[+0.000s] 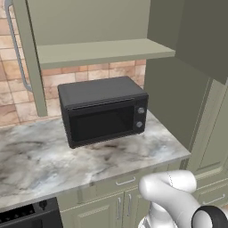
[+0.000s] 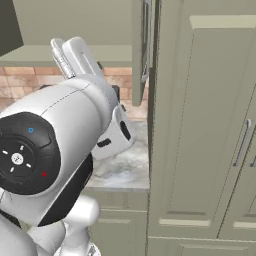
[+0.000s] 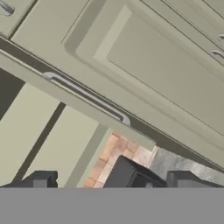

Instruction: Open the cabinet and move the ladle to the pot. Then close the cabinet.

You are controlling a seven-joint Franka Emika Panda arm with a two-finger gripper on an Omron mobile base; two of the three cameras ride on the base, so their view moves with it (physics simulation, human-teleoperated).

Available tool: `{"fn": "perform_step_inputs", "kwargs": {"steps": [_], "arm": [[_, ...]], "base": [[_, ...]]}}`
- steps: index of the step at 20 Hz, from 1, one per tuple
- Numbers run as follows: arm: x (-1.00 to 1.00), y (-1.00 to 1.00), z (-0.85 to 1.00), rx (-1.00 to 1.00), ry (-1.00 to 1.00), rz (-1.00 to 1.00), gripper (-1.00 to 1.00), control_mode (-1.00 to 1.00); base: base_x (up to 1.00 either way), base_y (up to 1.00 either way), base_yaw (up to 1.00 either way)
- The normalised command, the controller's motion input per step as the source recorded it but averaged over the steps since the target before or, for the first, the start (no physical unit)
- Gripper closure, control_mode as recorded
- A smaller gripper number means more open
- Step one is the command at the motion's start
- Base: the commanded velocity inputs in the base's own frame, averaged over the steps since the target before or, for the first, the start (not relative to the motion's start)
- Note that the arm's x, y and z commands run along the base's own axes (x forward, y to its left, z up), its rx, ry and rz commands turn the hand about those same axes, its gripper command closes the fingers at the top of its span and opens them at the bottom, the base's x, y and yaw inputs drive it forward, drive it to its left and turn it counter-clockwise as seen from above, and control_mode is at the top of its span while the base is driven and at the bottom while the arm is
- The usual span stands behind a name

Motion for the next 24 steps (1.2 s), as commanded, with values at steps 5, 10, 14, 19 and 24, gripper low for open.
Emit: {"fn": "perform_step_inputs", "kwargs": {"steps": [5, 10, 14, 19, 24], "arm": [[0.3, 0.0, -0.25, 0.1, -0.05, -0.04, -1.0, -1.0], [0.17, -0.04, -0.17, 0.13, -0.05, -0.07, -1.0, -1.0], [0.09, -0.08, -0.02, 0.16, -0.01, -0.05, -1.0, -1.0], [0.21, 0.0, -0.05, 0.12, 0.0, -0.04, -1.0, -1.0], [0.24, -0.02, -0.01, 0.07, 0.0, 0.0, -1.0, -1.0]], "base": [[0.0, 0.0, 0.0], [0.0, 0.0, 0.0], [0.0, 0.0, 0.0], [0.0, 0.0, 0.0], [0.0, 0.0, 0.0]]}}
